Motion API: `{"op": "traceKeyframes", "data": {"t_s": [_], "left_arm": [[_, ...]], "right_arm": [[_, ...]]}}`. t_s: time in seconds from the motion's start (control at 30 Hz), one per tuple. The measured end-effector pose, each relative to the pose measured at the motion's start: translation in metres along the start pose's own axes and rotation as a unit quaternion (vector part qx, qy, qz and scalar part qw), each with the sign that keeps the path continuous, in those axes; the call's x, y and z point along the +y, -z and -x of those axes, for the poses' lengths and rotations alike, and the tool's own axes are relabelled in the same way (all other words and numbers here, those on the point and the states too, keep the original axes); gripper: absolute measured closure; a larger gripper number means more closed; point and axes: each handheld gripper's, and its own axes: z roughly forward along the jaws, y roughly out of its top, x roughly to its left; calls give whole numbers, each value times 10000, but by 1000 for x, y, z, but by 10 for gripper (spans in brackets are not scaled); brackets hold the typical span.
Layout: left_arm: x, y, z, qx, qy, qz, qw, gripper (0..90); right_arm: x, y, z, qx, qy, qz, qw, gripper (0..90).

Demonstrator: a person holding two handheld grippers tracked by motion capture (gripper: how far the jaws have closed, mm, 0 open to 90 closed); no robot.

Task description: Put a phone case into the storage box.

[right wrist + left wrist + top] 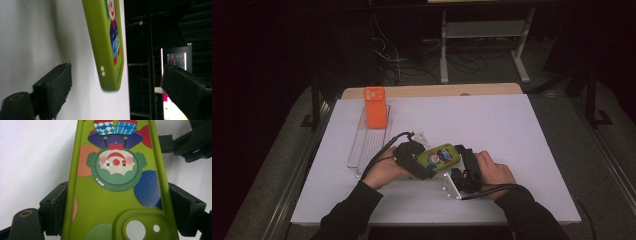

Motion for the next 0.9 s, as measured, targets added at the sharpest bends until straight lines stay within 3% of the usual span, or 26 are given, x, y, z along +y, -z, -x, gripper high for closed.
{"op": "traceKeyframes", "data": {"t_s": [0.17, 0.43, 0.47, 0.6, 0.9], "left_arm": [[0, 0, 0, 8, 56, 57, 10000, 153], [-1, 2, -1, 11, 14, 9, 10000, 153], [-1, 0, 1, 12, 92, 82, 9999, 153], [-1, 0, 0, 2, -8, 6, 10000, 153], [-1, -1, 2, -19, 54, 54, 10000, 153]], "right_arm": [[8, -6, -3, -15, 144, 39, 9999, 165], [11, -6, -10, -152, 407, 110, 9990, 351], [12, -5, -11, -176, 424, 115, 9989, 380], [12, -5, -14, -174, 517, 132, 9984, 468], [12, -5, -16, -212, 579, 112, 9980, 623]]}}
